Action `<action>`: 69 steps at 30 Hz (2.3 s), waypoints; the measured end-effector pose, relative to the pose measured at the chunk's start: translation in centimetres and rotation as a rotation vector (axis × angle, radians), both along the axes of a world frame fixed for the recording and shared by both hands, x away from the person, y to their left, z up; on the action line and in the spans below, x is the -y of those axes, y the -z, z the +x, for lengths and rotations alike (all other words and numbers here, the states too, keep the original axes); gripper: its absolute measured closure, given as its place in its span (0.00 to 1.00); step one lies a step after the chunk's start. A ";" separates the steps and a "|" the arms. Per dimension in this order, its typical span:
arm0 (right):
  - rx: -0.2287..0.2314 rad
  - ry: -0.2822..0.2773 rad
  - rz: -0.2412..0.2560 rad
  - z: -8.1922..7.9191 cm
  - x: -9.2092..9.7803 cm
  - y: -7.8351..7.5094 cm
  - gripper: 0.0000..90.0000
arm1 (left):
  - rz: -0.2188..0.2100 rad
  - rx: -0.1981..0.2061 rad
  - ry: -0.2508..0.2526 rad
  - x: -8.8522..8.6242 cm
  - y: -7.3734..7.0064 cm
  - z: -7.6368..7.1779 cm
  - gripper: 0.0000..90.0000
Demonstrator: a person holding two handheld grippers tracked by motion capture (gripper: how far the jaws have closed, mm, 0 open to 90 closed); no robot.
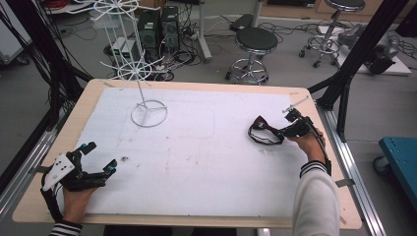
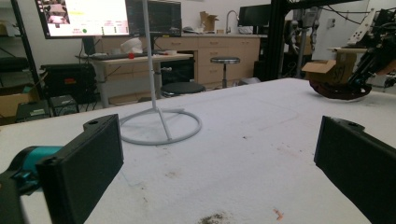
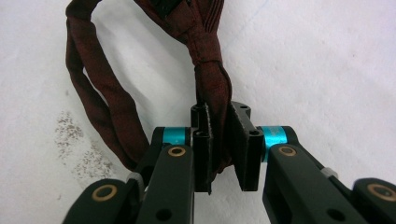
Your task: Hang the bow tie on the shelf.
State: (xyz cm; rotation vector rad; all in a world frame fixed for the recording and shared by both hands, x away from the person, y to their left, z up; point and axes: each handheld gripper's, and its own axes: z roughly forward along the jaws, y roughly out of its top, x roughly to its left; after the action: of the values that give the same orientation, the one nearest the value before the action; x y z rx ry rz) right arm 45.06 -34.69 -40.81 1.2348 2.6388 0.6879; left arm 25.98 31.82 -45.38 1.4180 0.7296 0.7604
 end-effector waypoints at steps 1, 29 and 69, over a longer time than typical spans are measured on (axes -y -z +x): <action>0.012 -0.012 0.008 -0.1 -0.1 -0.2 0.89 | 0.001 -0.004 0.003 0.0 0.0 0.0 0.02; 0.231 -0.206 0.176 -4.4 -4.8 -5.0 0.89 | 0.033 -0.129 0.185 1.4 -5.6 2.7 0.02; 0.448 -0.489 0.365 -9.1 -16.6 -8.8 0.89 | 0.122 -0.197 0.508 8.7 -13.6 7.0 0.02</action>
State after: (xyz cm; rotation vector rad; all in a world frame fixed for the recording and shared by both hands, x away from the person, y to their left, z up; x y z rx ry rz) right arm 35.98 -18.07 -32.05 0.3922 2.4886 1.3846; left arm 33.01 23.15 -31.74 1.7141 0.4423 0.2741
